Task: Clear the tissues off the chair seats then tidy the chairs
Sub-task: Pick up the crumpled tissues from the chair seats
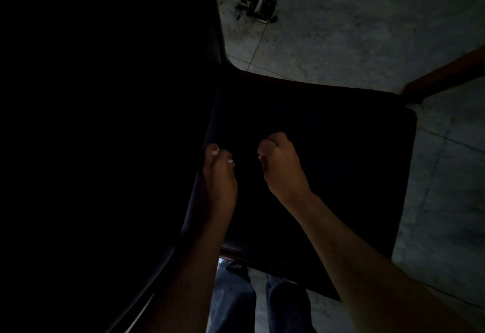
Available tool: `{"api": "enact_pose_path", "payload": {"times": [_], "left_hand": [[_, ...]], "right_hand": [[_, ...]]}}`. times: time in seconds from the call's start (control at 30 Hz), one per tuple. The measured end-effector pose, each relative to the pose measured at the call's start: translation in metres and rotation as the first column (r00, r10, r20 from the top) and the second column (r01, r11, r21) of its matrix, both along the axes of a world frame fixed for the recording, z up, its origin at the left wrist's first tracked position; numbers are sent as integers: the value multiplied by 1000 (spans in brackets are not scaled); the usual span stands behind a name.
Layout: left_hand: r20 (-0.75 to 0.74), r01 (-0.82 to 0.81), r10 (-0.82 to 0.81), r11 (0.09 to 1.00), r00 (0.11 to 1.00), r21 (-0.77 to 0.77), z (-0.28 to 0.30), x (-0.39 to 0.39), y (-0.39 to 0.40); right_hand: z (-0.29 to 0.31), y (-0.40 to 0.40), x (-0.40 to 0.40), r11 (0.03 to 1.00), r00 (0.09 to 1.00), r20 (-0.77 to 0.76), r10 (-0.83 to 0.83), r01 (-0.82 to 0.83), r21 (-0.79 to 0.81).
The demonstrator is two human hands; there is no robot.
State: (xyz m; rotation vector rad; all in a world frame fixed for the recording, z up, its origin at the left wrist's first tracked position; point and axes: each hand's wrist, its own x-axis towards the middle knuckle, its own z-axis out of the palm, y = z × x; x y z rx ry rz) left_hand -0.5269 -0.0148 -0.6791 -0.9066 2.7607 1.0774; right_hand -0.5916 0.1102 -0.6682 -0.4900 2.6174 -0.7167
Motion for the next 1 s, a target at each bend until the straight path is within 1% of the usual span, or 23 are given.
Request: {"api": "enact_pose_path", "payload": {"times": [0.1, 0.17, 0.27, 0.3, 0.33, 0.4, 0.47, 0.53, 0.57, 0.6, 0.63, 0.67, 0.73, 0.77, 0.83, 0.9, 0.93, 1.0], "left_hand": [[1, -32, 32, 999, 999, -23, -2, 2, -3], [8, -80, 80, 997, 997, 7, -2, 3, -2], [48, -46, 50, 996, 998, -75, 2, 10, 4], [52, -51, 54, 996, 997, -72, 2, 13, 5], [55, -71, 74, 996, 996, -48, 1, 14, 6], [46, -105, 104, 994, 994, 27, 0, 15, 5], [29, -128, 125, 987, 992, 94, -3, 16, 3], [7, -144, 144, 983, 990, 112, -5, 16, 1], [-11, -176, 179, 975, 984, 138, -7, 16, 0], [-19, -219, 227, 956, 974, 195, -7, 15, -1], [-10, -277, 292, 916, 956, 289, -6, 14, -1], [17, -335, 361, 846, 932, 415, -3, 13, 1], [85, -412, 471, 654, 878, 634, 2, 11, 6], [118, -434, 506, 572, 854, 696, 3, 10, 9], [187, -468, 547, 435, 816, 769, 6, 10, 13], [236, -467, 566, 307, 790, 830, 5, 9, 16], [250, -466, 578, 262, 777, 845, 5, 8, 18], [256, -459, 602, 210, 757, 863, 7, 7, 24]], "right_hand": [[1, 4, 2, 995, 994, 50, -94, 95, -20], [0, 8, 5, 985, 981, 101, -164, 169, -41], [-4, 15, 10, 950, 947, 157, -282, 299, -94], [-5, 17, 12, 931, 931, 186, -314, 340, -131], [-7, 20, 14, 910, 910, 231, -345, 384, -155], [-10, 24, 18, 882, 869, 302, -392, 448, -144], [-11, 28, 21, 876, 865, 304, -400, 458, -152], [-9, 30, 23, 823, 835, 342, -431, 519, -231], [-8, 31, 24, 791, 806, 382, -453, 561, -246], [-7, 32, 24, 761, 773, 425, -471, 599, -247], [-7, 32, 23, 736, 742, 464, -484, 632, -243], [-8, 32, 23, 714, 715, 494, -494, 658, -239], [-9, 32, 21, 670, 674, 529, -515, 702, -243], [-8, 32, 21, 645, 658, 548, -516, 720, -257], [-4, 32, 20, 598, 624, 587, -515, 753, -276], [0, 33, 20, 581, 610, 599, -518, 765, -277], [2, 33, 20, 574, 604, 601, -523, 771, -276], [5, 33, 20, 584, 615, 592, -521, 763, -277]]}}
